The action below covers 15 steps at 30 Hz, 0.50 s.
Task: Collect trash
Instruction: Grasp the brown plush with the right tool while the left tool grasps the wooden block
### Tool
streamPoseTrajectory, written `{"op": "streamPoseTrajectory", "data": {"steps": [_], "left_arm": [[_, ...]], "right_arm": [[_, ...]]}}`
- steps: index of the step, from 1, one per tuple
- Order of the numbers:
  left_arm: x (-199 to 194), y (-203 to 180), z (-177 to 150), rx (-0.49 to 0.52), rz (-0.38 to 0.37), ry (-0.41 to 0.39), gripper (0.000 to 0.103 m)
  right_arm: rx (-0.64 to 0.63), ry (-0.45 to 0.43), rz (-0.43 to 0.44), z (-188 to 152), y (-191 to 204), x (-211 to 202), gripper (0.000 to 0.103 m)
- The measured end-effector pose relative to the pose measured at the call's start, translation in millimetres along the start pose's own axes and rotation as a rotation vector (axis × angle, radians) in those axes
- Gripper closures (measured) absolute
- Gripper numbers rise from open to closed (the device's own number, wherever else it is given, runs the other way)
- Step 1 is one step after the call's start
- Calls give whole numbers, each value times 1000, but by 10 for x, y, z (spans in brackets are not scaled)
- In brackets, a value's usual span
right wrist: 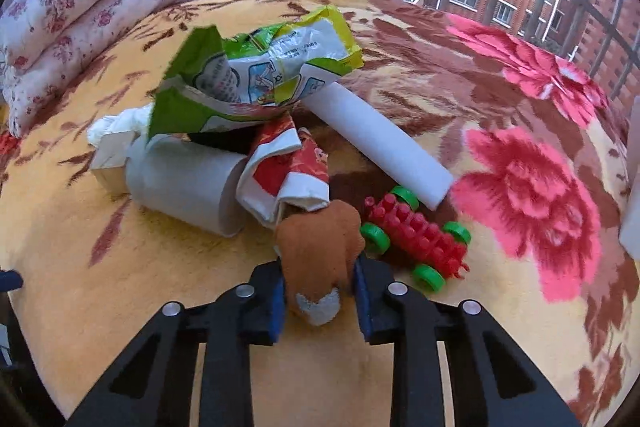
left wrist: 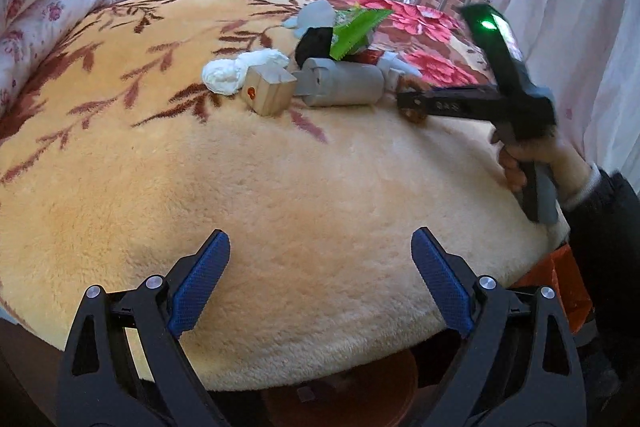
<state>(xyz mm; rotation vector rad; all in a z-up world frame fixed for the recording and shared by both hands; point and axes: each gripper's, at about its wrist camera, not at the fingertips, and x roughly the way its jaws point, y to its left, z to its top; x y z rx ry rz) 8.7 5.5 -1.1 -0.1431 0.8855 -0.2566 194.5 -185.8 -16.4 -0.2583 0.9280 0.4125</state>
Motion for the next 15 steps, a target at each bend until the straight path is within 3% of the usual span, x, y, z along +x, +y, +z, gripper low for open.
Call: {"op": "streamPoseTrajectory", "data": {"steps": [9,15], "left_arm": [[346,151,530,-134,55,6,13],[842,186,885,-158,216,74,13]], "right_arm": [[80,-194,70,-473,144,-796,76],[122,-226,109,-814,189,-1050,76]]}}
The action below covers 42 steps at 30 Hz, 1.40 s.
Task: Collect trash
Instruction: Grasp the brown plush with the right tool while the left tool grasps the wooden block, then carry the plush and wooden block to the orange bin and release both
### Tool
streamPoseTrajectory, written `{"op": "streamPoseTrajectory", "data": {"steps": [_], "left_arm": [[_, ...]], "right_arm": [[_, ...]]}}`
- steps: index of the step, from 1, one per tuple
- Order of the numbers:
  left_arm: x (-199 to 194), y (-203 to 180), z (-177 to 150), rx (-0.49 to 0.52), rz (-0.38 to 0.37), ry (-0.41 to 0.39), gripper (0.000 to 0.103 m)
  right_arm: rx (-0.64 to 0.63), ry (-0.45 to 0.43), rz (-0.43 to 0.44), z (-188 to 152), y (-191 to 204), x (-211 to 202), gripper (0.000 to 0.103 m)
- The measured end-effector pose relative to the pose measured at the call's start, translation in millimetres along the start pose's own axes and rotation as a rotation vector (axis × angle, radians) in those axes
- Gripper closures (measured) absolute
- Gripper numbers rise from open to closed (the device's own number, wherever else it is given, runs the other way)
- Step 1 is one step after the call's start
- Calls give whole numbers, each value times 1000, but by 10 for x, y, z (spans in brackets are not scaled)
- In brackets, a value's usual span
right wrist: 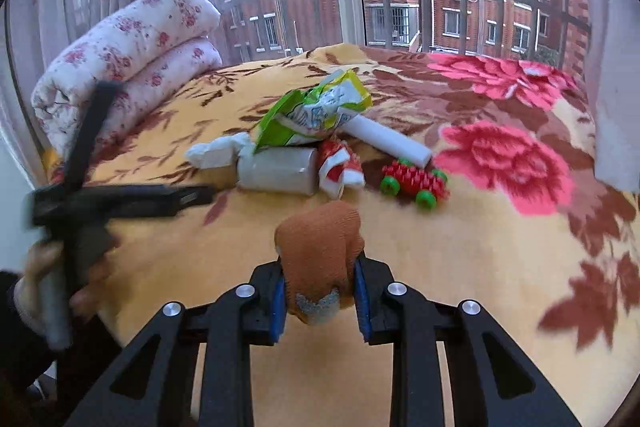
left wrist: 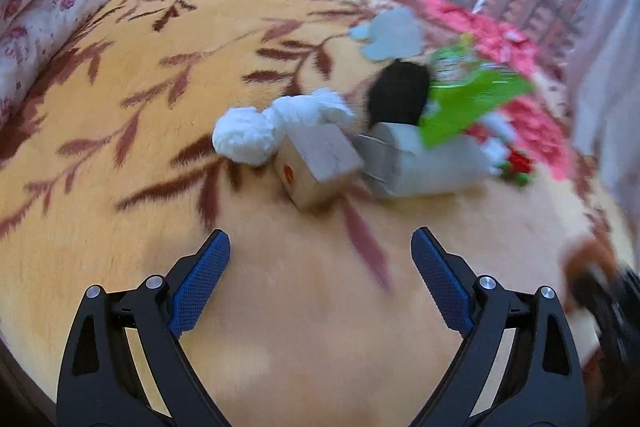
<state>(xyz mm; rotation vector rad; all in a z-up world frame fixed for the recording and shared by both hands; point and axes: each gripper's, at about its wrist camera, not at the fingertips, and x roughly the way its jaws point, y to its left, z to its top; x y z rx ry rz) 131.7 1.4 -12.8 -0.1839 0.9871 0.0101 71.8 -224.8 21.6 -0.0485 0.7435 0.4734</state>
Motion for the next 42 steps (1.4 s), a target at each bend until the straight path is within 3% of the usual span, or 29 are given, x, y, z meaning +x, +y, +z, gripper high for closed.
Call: {"op": "streamPoseTrajectory", "data": {"steps": [4,8,12,13,16,21,27,34,42], "left_arm": [[201,-48,139,3,102,1,13],[318,-18,248,-17,157,3,15],[363,31,262,-36,179,0,38],[329,1,241,-21,179,-16,55],[265,-22,182,-5,170,-49,64],[79,219,62,-62,-17,-111,66],[-161,267,-149,5,-64,-150,66],[-550,208,-466,96,-70,-190,66],[-924,56,-976,199,-96,-173,66]], "right_arm": [[19,0,23,-185,8,-101,76],[40,9,44,-292,-17,-107,76],[59,6,55,-335,-48,-98,76],[66,5,57,-345,-57,-97,76],[80,2,65,-359,-77,-95,76],[91,-1,70,-397,-59,-121,76],[88,-4,71,-428,17,-164,76],[73,-8,97,-440,236,-266,76],[56,10,123,-584,524,-422,76]]}}
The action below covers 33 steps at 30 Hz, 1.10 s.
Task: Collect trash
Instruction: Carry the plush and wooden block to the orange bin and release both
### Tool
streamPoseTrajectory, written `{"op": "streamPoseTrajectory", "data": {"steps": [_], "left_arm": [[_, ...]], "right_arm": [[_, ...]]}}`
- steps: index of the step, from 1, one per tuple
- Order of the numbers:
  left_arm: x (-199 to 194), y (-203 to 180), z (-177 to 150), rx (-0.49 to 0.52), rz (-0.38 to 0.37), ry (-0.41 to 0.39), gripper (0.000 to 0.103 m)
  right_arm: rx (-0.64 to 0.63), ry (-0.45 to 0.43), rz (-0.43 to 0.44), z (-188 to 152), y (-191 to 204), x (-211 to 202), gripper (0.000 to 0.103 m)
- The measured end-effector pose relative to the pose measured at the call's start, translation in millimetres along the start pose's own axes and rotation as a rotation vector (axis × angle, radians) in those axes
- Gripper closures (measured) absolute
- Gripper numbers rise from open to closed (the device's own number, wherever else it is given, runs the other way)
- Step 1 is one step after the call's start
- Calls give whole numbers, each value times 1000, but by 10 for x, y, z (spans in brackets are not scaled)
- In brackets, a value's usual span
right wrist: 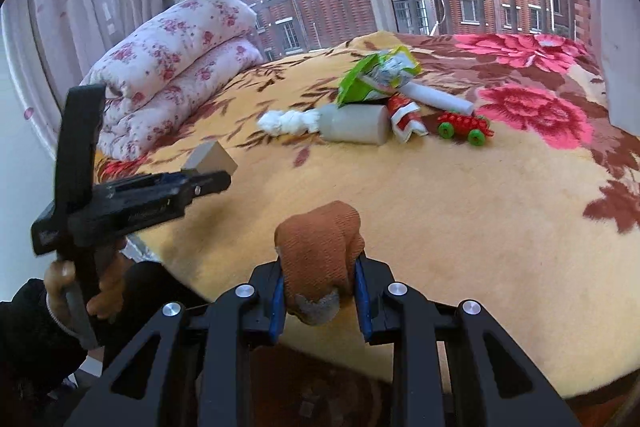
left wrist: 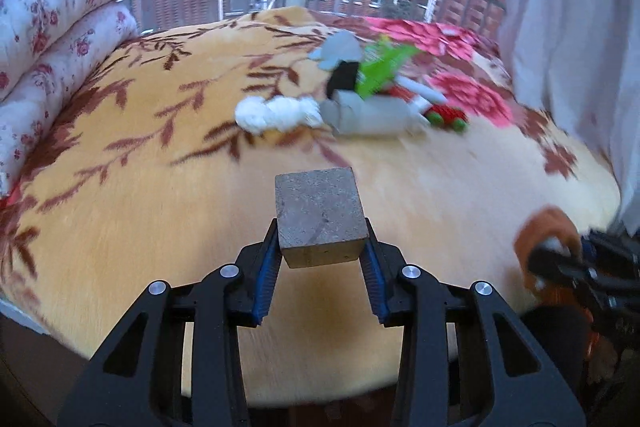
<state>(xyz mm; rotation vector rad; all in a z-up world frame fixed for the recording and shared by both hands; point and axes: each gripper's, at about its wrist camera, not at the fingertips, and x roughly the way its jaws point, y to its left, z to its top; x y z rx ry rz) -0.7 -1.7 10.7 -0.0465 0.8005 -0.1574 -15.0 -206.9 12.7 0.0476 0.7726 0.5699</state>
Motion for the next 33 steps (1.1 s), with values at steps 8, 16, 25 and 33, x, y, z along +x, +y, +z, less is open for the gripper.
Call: {"op": "streamPoseTrajectory", "data": {"steps": [8,16,25,33], "left_arm": [[-263,-200,-564,83,-29,61,66],[-282,-294,-1065,109,-87,180,66],[-38,-330,-1509,127,-87,359,66],[220,-320,-1685,121,-97,472,66]], "right_arm": [[-20,47,-8,-304,239,-162,76],[-21,163,-2,-744,436,-201,76],[7,310,28,-1219,526,-69,76],[25,381,28,-1335,457,131,75]]}}
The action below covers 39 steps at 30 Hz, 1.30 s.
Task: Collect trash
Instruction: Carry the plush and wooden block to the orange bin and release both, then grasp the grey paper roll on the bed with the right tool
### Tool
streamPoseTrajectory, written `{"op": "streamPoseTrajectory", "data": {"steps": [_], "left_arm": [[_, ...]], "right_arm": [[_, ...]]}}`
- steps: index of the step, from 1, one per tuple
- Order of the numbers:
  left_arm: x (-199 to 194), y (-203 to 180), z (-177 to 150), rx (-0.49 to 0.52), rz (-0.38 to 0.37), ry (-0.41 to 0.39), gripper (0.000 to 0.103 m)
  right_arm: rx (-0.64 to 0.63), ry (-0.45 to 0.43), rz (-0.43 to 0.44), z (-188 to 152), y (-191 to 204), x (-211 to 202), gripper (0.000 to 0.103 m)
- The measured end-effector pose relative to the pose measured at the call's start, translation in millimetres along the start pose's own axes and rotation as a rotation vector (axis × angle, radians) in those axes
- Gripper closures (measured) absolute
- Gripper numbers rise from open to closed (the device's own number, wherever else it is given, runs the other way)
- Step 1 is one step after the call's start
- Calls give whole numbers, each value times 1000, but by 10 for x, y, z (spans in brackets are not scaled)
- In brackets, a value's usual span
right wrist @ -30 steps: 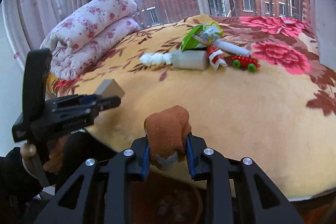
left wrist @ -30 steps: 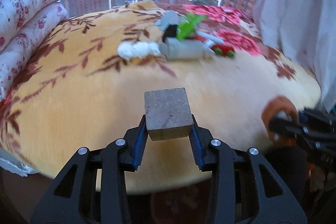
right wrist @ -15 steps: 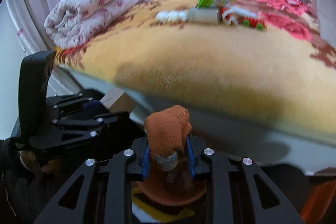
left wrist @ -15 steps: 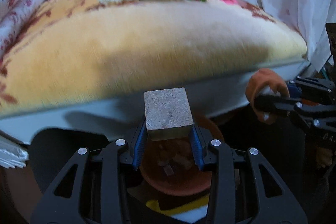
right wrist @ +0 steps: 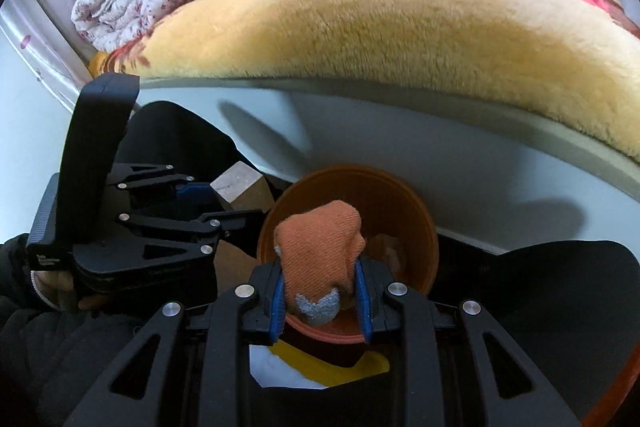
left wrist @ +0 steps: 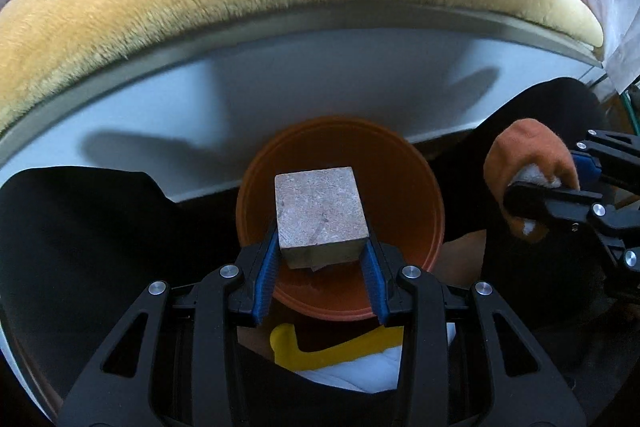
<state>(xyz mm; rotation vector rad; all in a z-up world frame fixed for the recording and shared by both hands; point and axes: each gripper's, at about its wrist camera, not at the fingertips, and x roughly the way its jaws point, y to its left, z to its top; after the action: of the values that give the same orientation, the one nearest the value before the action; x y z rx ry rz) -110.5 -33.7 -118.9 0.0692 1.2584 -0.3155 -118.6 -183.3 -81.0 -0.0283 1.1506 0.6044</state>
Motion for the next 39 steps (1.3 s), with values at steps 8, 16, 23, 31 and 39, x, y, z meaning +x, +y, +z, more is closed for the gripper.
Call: {"op": "streamPoseTrajectory", "data": {"steps": [8,16,23,31,39], "left_arm": [[182,75,36,-6,31,69,37],[225,101,41,-14,32,87,37],[-127,67,188,36,7,-4,36],[-1012,192,506,47,17,-303,25],[-1139,488,669,-95,-5,-397,24]], "right_arm": [[22,39,-22,75,-105,167,48],[60,29,-37,77,-284,118,48],[7,-41,-2,276,-186,-267,48],[-38,-235,-22,1195,-238,-713,42],[35,-325,-120,2320,-388,-372,15]]}}
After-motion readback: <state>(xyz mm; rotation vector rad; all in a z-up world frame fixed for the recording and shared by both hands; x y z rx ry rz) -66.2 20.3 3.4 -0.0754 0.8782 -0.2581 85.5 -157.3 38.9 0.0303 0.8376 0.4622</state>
